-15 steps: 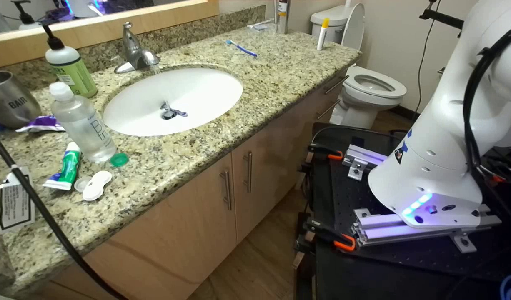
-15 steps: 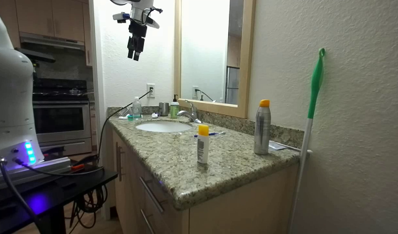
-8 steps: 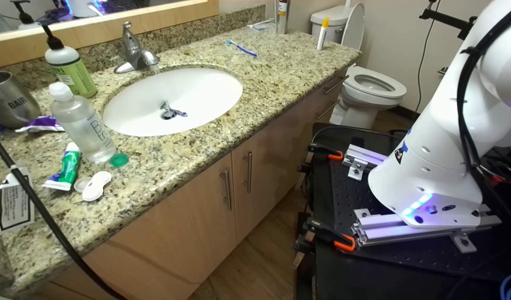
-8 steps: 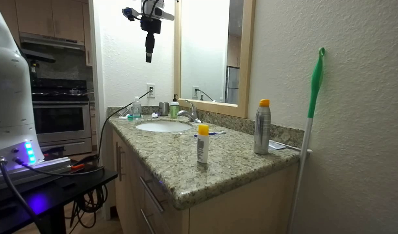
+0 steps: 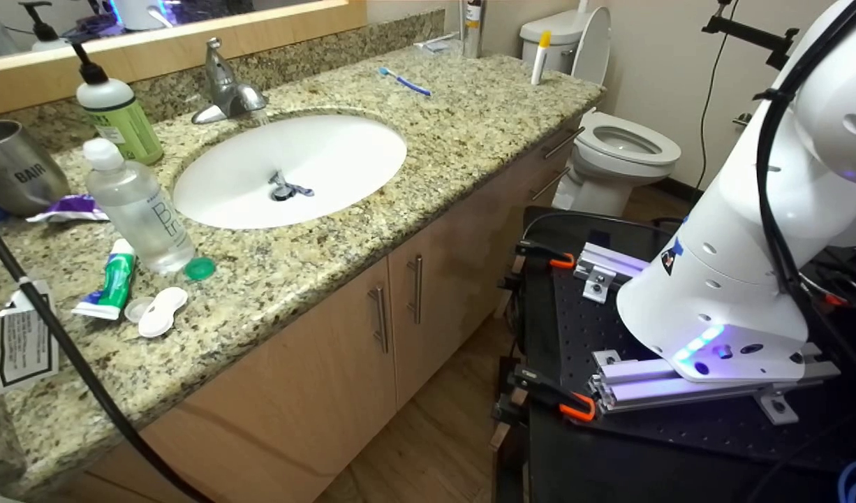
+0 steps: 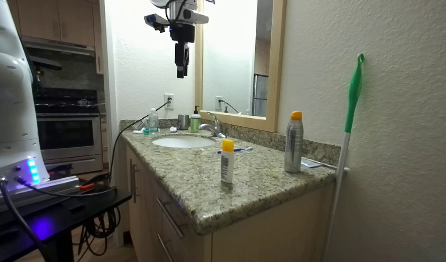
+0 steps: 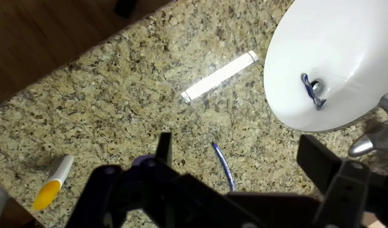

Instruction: Move the white bottle with the yellow lid to the back left

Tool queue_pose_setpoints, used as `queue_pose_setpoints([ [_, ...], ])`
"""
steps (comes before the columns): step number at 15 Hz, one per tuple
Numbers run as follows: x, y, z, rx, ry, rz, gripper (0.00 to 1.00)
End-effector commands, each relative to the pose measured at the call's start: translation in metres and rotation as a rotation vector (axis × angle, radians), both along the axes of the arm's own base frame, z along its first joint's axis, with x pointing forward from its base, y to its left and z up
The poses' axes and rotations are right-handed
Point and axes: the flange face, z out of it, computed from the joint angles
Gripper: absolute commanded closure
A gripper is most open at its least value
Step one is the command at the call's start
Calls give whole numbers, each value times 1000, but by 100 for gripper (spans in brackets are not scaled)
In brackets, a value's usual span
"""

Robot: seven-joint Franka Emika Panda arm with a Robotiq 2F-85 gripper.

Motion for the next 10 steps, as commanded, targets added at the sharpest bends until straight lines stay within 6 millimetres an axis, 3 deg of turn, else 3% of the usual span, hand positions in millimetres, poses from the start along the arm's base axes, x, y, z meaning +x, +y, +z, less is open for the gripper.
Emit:
queue_pose_setpoints([
  [1, 0, 2, -1, -46, -19, 5, 0],
  [3, 1, -26, -2, -182, -80, -56, 0],
  [5, -13, -77, -7, -274, -80, -161, 0],
  [9, -59, -149, -39, -336, 19, -361, 0],
  [10, -76, -157, -48, -307, 83, -382, 0],
])
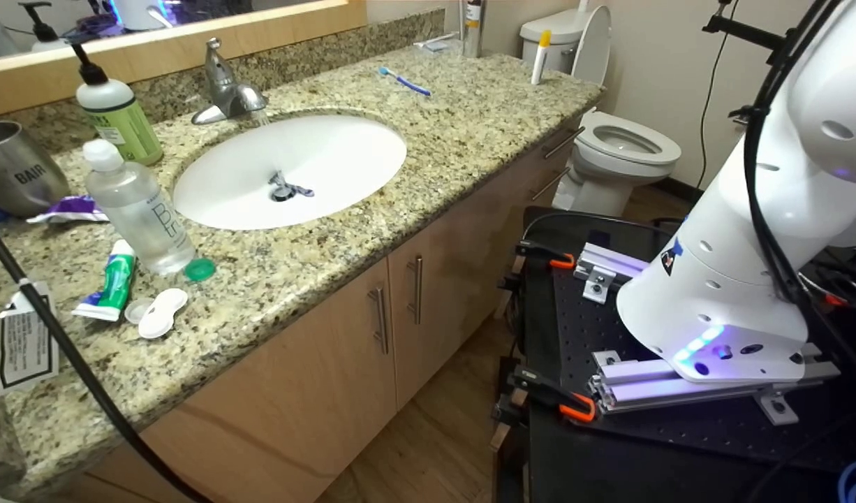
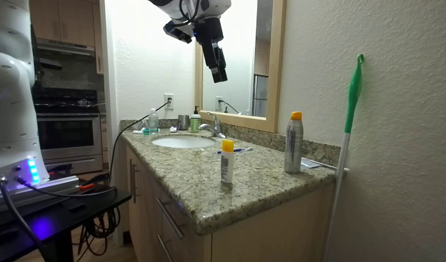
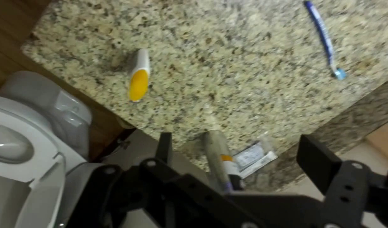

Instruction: Move the white bottle with the yellow lid to the back left

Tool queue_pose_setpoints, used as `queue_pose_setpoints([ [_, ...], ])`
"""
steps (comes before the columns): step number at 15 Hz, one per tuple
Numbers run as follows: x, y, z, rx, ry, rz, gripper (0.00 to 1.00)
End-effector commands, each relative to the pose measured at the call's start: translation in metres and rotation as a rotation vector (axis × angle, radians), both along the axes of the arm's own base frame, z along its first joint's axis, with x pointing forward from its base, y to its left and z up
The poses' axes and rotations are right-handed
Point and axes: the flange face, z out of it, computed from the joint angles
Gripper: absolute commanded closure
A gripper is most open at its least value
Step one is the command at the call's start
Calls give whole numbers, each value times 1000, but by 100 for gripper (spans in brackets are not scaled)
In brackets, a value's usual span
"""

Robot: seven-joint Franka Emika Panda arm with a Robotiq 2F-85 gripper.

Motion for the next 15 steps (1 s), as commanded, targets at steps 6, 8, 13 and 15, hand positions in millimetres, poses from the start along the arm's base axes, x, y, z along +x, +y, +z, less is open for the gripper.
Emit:
queue_pose_setpoints([
  [6, -60, -46, -42, 96, 187, -179, 0],
  [8, -59, -47, -40, 101, 192, -187, 0],
  [13, -30, -43, -103, 121, 248, -222, 0],
  [15, -30, -43, -93, 130, 234, -214, 0],
])
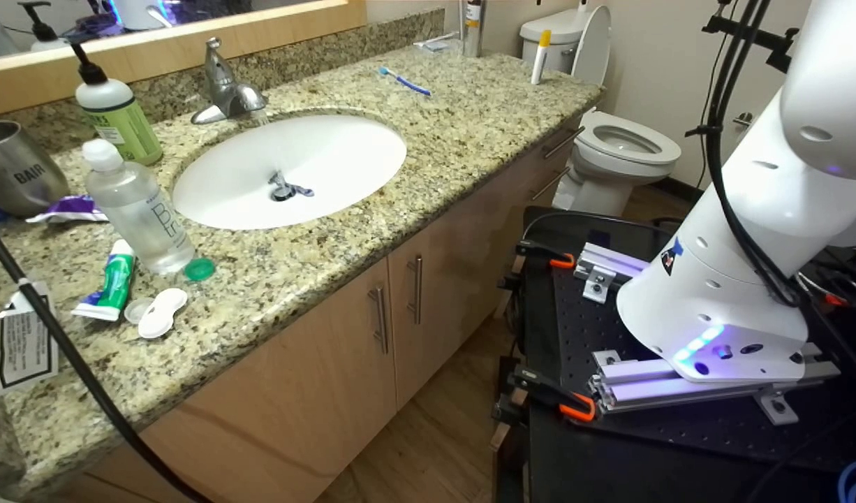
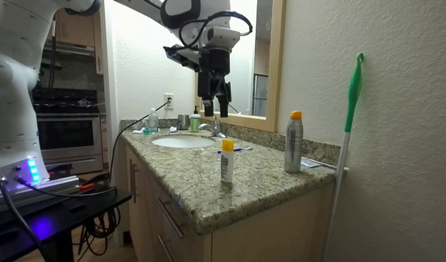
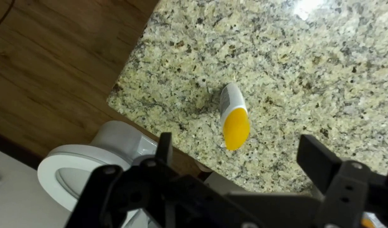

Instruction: Move the white bottle with the yellow lid to the back left

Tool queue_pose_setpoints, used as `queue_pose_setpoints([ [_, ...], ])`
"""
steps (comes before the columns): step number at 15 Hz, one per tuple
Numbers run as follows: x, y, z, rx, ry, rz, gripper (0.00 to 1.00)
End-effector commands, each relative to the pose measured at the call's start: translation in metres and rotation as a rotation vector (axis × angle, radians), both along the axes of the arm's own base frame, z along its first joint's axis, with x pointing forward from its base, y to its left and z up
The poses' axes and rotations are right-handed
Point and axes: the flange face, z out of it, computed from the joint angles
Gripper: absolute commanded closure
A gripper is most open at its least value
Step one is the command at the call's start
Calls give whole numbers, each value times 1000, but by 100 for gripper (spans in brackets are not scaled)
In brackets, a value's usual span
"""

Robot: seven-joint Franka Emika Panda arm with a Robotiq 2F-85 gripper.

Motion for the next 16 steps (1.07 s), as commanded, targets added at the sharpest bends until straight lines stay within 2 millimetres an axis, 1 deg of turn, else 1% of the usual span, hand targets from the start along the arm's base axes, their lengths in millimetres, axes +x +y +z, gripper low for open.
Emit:
queue_pose_setpoints([
  [1, 5, -1, -9, 1, 10, -4, 0],
  [2, 8, -1, -16, 3, 19, -5, 0],
  [4, 13, -8, -25, -19, 28, -14, 0],
  [7, 12, -18, -39, -15, 70, -61, 0],
  [8, 12, -6, -26, -12, 34, -36, 0],
  [10, 13, -10, -35, -10, 54, -51, 0],
  [12, 14, -12, -40, -9, 63, -53, 0],
  [16, 10, -21, -73, -48, 117, -86, 0],
])
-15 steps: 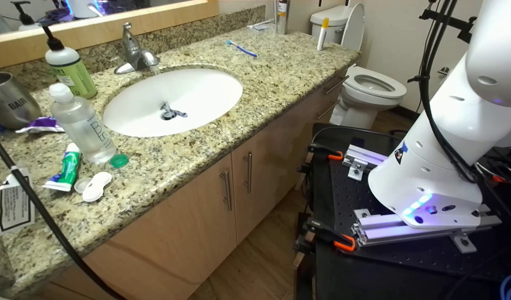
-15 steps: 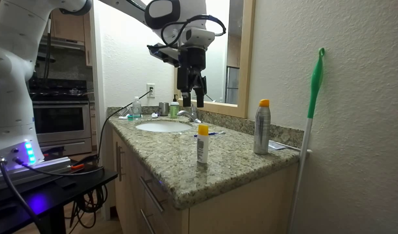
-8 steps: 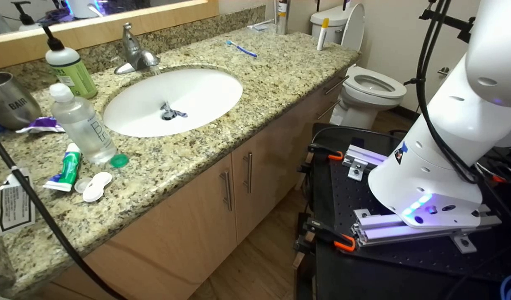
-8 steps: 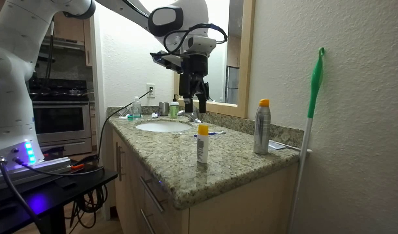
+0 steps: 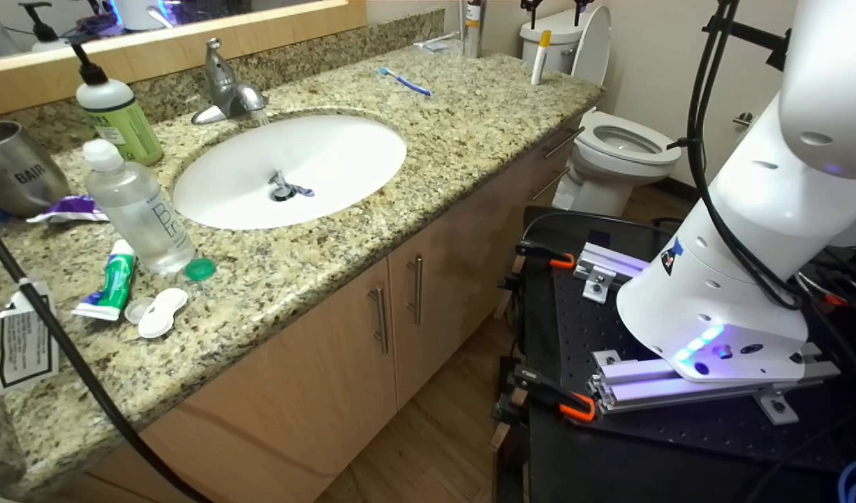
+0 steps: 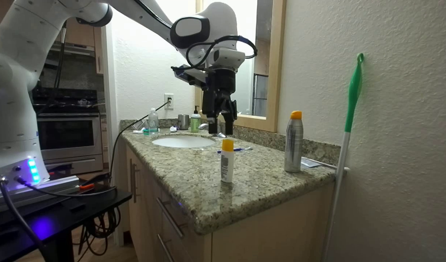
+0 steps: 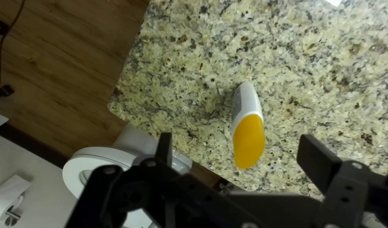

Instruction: Move the white bottle with the yellow lid to the back left

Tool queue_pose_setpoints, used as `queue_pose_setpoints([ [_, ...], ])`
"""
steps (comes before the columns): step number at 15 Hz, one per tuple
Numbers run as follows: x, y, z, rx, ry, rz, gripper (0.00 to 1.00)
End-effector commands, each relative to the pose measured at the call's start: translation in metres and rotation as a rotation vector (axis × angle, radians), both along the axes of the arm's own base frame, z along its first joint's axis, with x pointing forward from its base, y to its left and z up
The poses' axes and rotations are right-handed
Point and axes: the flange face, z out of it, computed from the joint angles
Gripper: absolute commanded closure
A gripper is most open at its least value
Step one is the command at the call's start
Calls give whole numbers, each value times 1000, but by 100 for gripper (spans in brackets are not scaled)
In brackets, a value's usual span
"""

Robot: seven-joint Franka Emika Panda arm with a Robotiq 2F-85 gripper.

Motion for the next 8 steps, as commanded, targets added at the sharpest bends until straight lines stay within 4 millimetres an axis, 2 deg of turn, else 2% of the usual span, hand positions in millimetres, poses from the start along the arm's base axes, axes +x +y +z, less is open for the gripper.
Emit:
queue_pose_setpoints([
  [1, 0, -2, -6, -6, 11, -7, 0],
  [4, -1, -5, -26, -11, 37, -15, 0],
  [6, -1, -5, -27, -11, 39, -16, 0],
  [8, 3, -11, -45, -22, 56, -42, 0],
])
